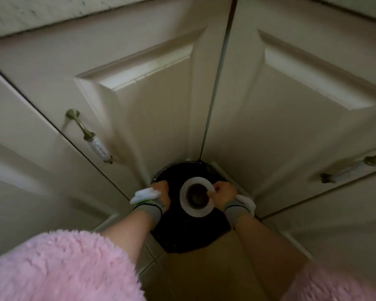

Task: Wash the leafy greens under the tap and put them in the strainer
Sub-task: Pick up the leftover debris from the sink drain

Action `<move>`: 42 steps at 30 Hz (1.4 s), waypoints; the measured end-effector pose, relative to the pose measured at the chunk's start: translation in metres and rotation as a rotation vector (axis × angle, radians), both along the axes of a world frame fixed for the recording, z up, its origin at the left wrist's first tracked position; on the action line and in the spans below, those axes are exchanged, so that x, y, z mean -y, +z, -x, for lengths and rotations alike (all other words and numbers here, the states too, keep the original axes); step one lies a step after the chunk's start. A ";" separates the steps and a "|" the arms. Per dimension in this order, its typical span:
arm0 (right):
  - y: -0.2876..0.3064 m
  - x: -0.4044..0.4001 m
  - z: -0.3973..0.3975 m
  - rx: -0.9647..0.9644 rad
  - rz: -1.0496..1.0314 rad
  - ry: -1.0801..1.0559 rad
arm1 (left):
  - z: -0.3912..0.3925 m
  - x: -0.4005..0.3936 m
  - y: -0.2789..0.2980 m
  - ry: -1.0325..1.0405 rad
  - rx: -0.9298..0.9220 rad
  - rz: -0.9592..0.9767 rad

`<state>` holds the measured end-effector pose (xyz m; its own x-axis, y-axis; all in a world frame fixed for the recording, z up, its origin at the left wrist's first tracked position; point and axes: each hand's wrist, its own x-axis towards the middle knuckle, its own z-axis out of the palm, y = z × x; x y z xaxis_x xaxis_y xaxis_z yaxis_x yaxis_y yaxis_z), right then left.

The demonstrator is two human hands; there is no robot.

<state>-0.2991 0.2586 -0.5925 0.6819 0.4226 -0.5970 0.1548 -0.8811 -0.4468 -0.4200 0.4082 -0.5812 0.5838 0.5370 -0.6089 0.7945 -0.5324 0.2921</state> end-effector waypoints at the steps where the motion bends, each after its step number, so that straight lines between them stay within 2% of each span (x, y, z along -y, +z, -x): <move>1: 0.005 0.006 -0.001 -0.041 -0.081 -0.047 | -0.001 -0.002 0.007 0.044 0.048 0.018; 3: 0.018 0.016 -0.002 -0.135 -0.255 -0.137 | -0.006 -0.001 0.018 0.139 0.158 0.039; 5: 0.028 0.017 0.000 -0.279 -0.410 -0.246 | -0.013 0.005 0.034 0.200 0.263 0.153; 7: 0.038 0.015 0.004 -0.338 -0.502 -0.271 | -0.016 0.010 0.046 0.223 0.334 0.233; 10: 0.060 0.015 0.005 -0.337 -0.525 -0.299 | -0.015 0.010 0.068 0.244 0.373 0.229; 14: 0.107 0.013 0.008 -0.299 -0.432 -0.245 | -0.018 0.010 0.116 0.148 0.319 0.176; 18: 0.212 0.023 0.009 -0.166 -0.348 -0.183 | -0.025 0.020 0.214 0.208 0.314 0.187; 19: 0.220 0.023 0.010 -0.154 -0.322 -0.172 | -0.024 0.022 0.219 0.240 0.325 0.193; 21: 0.281 0.032 0.004 -0.117 -0.323 -0.171 | -0.034 0.026 0.278 0.247 0.353 0.200; 25: 0.418 0.064 -0.004 -0.080 -0.358 -0.205 | -0.057 0.047 0.415 0.121 0.408 0.204; 27: 0.459 0.080 -0.017 -0.032 -0.364 -0.217 | -0.075 0.057 0.459 0.048 0.421 0.182; 29: 0.503 0.114 -0.033 0.033 -0.377 -0.317 | -0.104 0.082 0.504 -0.033 0.462 0.198; 32: 0.533 0.163 -0.066 0.063 -0.380 -0.467 | -0.144 0.125 0.537 -0.089 0.519 0.285; 35: 0.539 0.223 -0.106 0.134 -0.351 -0.632 | -0.184 0.178 0.547 -0.184 0.522 0.297; 39: 0.508 0.283 -0.162 0.197 -0.178 -0.761 | -0.240 0.230 0.530 -0.263 0.500 0.247; 42: 0.463 0.318 -0.221 0.132 -0.022 -0.802 | -0.296 0.268 0.507 -0.275 0.459 0.235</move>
